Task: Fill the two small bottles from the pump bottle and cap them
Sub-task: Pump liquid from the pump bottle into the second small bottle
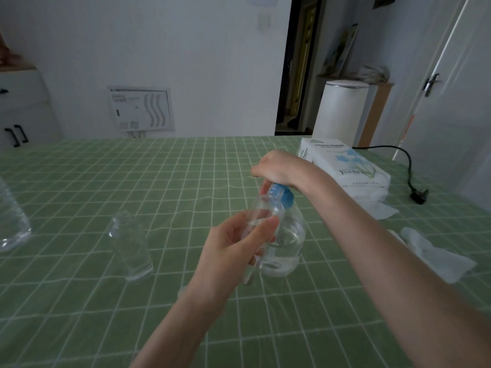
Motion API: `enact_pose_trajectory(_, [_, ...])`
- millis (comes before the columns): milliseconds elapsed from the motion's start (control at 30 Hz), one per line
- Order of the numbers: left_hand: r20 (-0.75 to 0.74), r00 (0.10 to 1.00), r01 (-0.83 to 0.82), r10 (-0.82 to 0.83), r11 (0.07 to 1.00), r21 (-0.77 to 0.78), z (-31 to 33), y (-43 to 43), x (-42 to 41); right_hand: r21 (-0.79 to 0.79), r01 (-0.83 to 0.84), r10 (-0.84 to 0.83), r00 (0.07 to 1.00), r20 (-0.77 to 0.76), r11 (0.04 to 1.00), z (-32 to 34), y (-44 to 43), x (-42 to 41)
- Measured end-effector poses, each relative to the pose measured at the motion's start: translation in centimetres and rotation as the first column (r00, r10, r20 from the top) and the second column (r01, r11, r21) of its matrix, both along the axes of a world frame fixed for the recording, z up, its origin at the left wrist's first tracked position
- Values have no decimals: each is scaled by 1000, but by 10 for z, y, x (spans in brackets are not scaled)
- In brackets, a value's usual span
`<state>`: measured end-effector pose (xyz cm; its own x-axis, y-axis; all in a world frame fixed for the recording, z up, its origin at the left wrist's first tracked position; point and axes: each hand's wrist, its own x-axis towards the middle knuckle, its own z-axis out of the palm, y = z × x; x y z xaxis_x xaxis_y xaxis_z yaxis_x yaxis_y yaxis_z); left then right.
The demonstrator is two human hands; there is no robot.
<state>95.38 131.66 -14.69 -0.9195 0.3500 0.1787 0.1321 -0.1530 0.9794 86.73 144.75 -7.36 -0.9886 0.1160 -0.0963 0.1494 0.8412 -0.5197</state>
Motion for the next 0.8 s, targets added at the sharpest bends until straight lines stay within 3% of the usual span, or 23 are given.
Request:
enact_pose_trajectory(167, [-10, 1000, 15, -15, 999, 29, 3, 1, -1, 51, -12, 18, 995, -101, 999, 11, 1, 2])
enact_pose_trajectory(567, [2, 1000, 5, -5, 1000, 12, 0, 1, 1, -18, 7, -6, 1000, 16, 1000, -1, 1, 0])
enact_pose_trajectory(800, [-5, 1000, 11, -11, 1000, 24, 2, 1, 0, 20, -13, 14, 997, -78, 1000, 6, -2, 4])
